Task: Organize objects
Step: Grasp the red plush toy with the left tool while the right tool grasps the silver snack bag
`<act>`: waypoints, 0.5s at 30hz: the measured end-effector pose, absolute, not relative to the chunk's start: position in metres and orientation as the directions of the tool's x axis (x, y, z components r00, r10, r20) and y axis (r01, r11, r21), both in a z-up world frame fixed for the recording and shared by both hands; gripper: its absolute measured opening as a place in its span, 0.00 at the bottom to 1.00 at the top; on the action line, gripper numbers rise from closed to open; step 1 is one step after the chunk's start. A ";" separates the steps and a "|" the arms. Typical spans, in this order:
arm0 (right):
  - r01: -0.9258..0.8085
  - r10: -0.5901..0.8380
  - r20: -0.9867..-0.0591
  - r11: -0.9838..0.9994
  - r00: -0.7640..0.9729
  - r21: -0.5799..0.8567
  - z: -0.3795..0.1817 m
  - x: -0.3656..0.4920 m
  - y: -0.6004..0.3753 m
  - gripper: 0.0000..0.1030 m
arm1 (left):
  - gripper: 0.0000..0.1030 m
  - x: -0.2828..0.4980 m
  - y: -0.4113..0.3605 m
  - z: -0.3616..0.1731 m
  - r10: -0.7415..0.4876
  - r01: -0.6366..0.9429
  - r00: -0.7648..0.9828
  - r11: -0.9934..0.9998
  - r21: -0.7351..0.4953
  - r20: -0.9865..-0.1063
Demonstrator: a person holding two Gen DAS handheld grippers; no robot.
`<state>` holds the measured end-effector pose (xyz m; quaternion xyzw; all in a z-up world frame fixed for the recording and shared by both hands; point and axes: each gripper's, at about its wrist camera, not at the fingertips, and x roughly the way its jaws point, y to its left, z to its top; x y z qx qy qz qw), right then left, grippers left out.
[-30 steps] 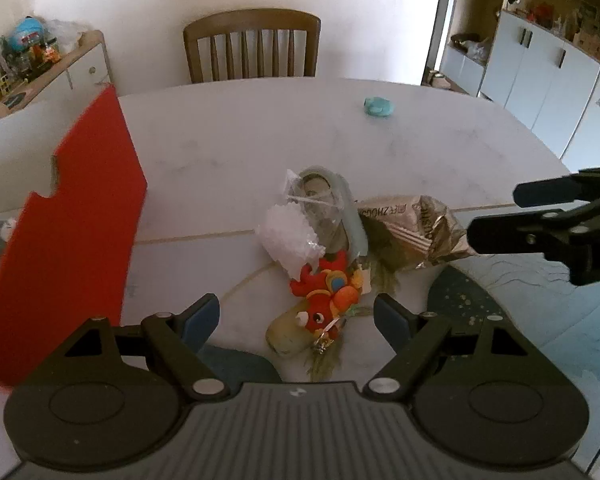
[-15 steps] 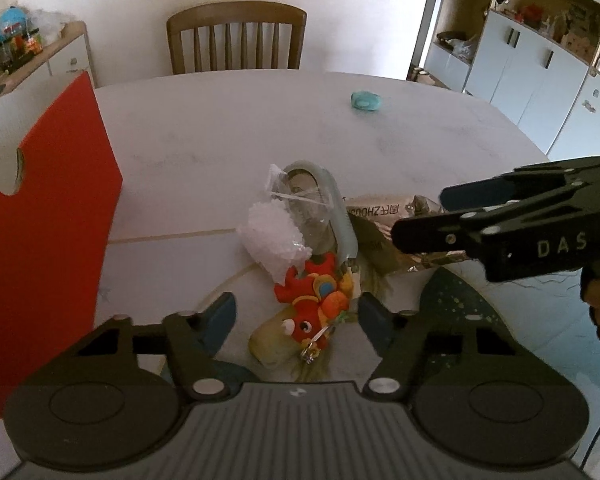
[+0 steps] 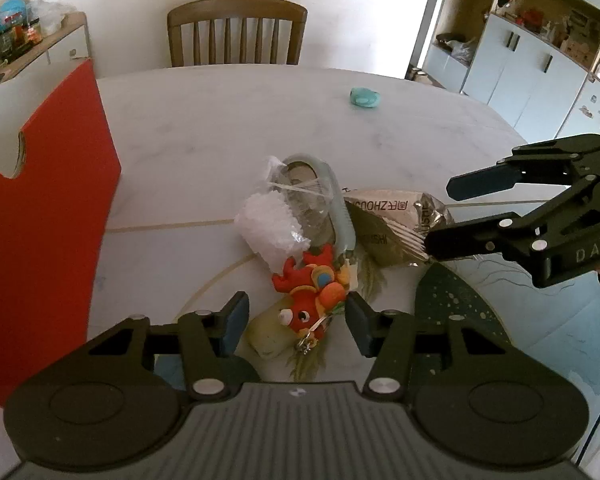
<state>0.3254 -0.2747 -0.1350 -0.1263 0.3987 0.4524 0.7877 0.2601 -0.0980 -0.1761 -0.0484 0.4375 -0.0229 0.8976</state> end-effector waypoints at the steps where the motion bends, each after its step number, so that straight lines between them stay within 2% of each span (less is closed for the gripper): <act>1: -0.823 0.616 -0.741 0.546 0.266 0.158 -0.135 0.326 -0.275 0.70 | 0.50 0.261 -0.098 -0.176 -0.082 -0.002 0.616 0.994 -0.105 -0.783; 7: -0.907 0.638 -0.734 0.415 0.231 0.075 -0.132 0.315 -0.265 0.70 | 0.50 0.262 -0.099 -0.177 -0.079 0.000 0.613 0.995 -0.100 -0.786; 9: -0.931 0.635 -0.743 0.362 0.213 0.043 -0.130 0.316 -0.264 0.73 | 0.49 0.263 -0.099 -0.177 -0.080 0.001 0.611 0.995 -0.100 -0.787; 15: -0.943 0.598 -0.782 0.331 0.175 0.043 -0.141 0.338 -0.258 0.76 | 0.48 0.265 -0.100 -0.177 -0.073 -0.002 0.612 0.996 -0.094 -0.788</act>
